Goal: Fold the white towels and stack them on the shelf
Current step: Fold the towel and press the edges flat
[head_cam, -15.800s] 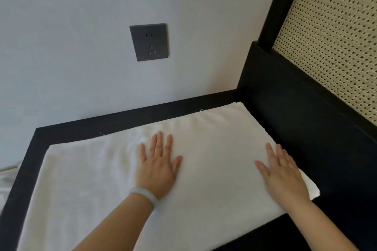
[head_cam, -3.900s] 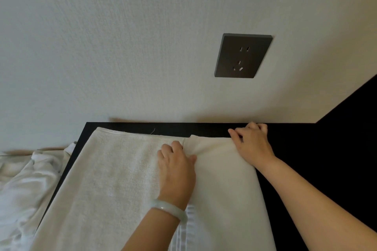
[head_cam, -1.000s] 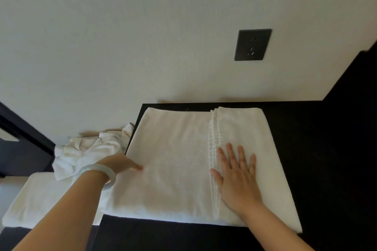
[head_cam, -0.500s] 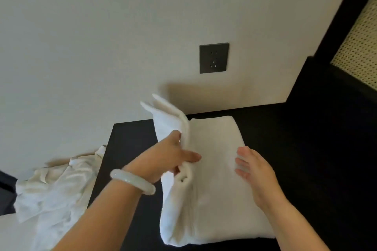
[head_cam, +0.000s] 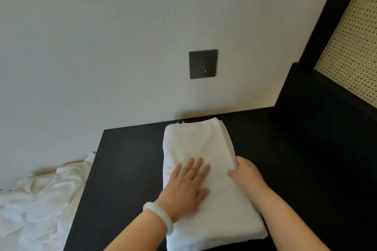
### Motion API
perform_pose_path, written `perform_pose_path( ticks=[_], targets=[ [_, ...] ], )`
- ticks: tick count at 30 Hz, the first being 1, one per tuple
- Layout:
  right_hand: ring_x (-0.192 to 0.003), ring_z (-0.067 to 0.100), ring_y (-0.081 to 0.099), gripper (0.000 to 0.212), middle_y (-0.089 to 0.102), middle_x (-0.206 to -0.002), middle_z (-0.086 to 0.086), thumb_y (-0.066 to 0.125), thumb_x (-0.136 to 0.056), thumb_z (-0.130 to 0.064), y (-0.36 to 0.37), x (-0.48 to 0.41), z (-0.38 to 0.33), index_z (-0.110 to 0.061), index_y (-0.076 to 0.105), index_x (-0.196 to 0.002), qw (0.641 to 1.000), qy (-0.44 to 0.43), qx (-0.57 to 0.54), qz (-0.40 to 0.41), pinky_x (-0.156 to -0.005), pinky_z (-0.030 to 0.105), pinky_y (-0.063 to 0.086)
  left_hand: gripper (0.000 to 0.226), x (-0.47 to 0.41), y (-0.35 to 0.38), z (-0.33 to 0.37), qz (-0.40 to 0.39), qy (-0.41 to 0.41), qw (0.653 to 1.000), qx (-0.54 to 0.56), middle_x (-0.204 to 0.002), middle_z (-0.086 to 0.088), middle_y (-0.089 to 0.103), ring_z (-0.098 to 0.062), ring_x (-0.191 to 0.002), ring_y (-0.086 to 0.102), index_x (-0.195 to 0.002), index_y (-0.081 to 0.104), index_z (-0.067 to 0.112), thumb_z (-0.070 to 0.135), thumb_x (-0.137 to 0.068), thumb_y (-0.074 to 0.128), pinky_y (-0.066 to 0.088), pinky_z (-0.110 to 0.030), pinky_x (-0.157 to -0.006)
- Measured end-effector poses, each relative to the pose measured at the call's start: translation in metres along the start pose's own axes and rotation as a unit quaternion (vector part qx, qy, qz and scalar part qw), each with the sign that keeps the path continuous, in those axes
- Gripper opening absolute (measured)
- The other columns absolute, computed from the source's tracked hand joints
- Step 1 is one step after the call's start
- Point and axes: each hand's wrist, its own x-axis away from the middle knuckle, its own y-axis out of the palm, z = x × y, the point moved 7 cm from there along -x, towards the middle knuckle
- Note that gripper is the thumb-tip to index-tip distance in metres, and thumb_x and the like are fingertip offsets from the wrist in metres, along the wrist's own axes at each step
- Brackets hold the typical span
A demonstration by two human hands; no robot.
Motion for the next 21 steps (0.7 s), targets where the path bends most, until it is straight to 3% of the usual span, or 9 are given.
perform_pose_path(
  ticks=[3,5,9,11,13,15,18,21],
  targets=[
    [-0.084,0.009,0.056,0.02,0.062,-0.101,-0.007,0.058,-0.094,-0.014,0.006,-0.014,-0.026,-0.024,0.062,-0.11,0.996,-0.069,0.06,-0.014,-0.063,0.021,0.042,0.072,0.021,0.004,0.004,0.007,-0.054,0.998,0.019,-0.16,0.008,-0.024,-0.021,-0.149,-0.018,-0.153,-0.014,0.038,0.064,-0.096,0.02,-0.008,-0.042,-0.119],
    [-0.083,0.008,0.056,0.028,0.06,-0.097,-0.01,0.056,-0.094,-0.011,0.015,-0.022,-0.046,-0.025,0.064,-0.116,0.988,-0.114,0.097,-0.048,-0.062,0.018,0.039,0.077,0.038,0.005,0.012,-0.014,-0.092,0.995,0.03,-0.161,0.004,-0.023,-0.026,-0.149,-0.015,-0.152,-0.017,0.038,0.071,-0.093,0.018,-0.005,-0.047,-0.119],
    [-0.099,0.006,0.062,0.044,0.067,-0.109,-0.015,0.052,-0.092,-0.008,0.047,-0.016,-0.097,-0.034,0.065,-0.124,0.942,-0.235,0.153,-0.184,-0.075,0.014,0.044,0.083,0.061,0.012,0.035,-0.113,-0.134,0.985,0.013,-0.162,-0.004,-0.02,-0.038,-0.147,-0.002,-0.152,-0.017,0.032,0.074,-0.092,0.022,0.005,-0.052,-0.116],
    [-0.115,0.005,0.056,0.052,0.063,-0.129,-0.013,0.053,-0.093,-0.007,0.064,-0.008,-0.114,-0.035,0.058,-0.137,0.911,-0.274,0.194,-0.239,-0.086,0.013,0.042,0.077,0.064,0.003,0.038,-0.072,-0.123,0.99,-0.006,-0.163,-0.008,0.002,-0.038,-0.143,0.015,-0.156,0.003,0.029,0.066,-0.094,0.03,0.017,-0.048,-0.115],
    [-0.122,0.008,0.053,0.052,0.058,-0.136,-0.012,0.055,-0.095,-0.017,0.067,-0.011,-0.122,-0.036,0.05,-0.143,0.903,-0.279,0.242,-0.219,-0.099,0.022,0.043,0.061,0.074,-0.019,0.017,0.061,-0.141,0.987,-0.037,-0.152,-0.002,0.034,-0.028,-0.133,0.035,-0.149,0.036,0.03,0.059,-0.094,0.034,0.031,-0.036,-0.11],
    [-0.12,0.014,0.056,0.049,0.059,-0.131,-0.01,0.059,-0.094,-0.029,0.049,-0.02,-0.114,-0.038,0.048,-0.141,0.92,-0.243,0.265,-0.159,-0.103,0.036,0.046,0.054,0.086,-0.028,-0.023,0.099,-0.181,0.978,-0.007,-0.154,0.003,0.027,-0.022,-0.14,0.026,-0.146,0.034,0.028,0.053,-0.099,0.033,0.023,-0.038,-0.116],
    [-0.101,0.007,0.06,0.025,0.062,-0.112,-0.015,0.068,-0.089,-0.035,0.014,-0.028,-0.084,-0.042,0.055,-0.109,0.942,-0.201,0.24,-0.119,-0.09,0.033,0.053,0.052,0.101,-0.041,-0.099,0.112,-0.272,0.955,0.019,-0.158,0.006,0.021,-0.02,-0.147,0.018,-0.148,0.031,0.029,0.051,-0.101,0.035,0.014,-0.041,-0.121],
    [-0.082,0.005,0.063,0.013,0.066,-0.089,-0.011,0.073,-0.084,-0.035,-0.019,-0.033,-0.059,-0.038,0.061,-0.084,0.962,-0.171,0.198,-0.071,-0.07,0.025,0.051,0.039,0.105,-0.05,-0.147,0.085,-0.287,0.951,0.073,-0.144,0.005,0.043,-0.017,-0.132,0.042,-0.135,0.044,0.03,0.046,-0.1,0.045,0.032,-0.037,-0.113]
  ],
)
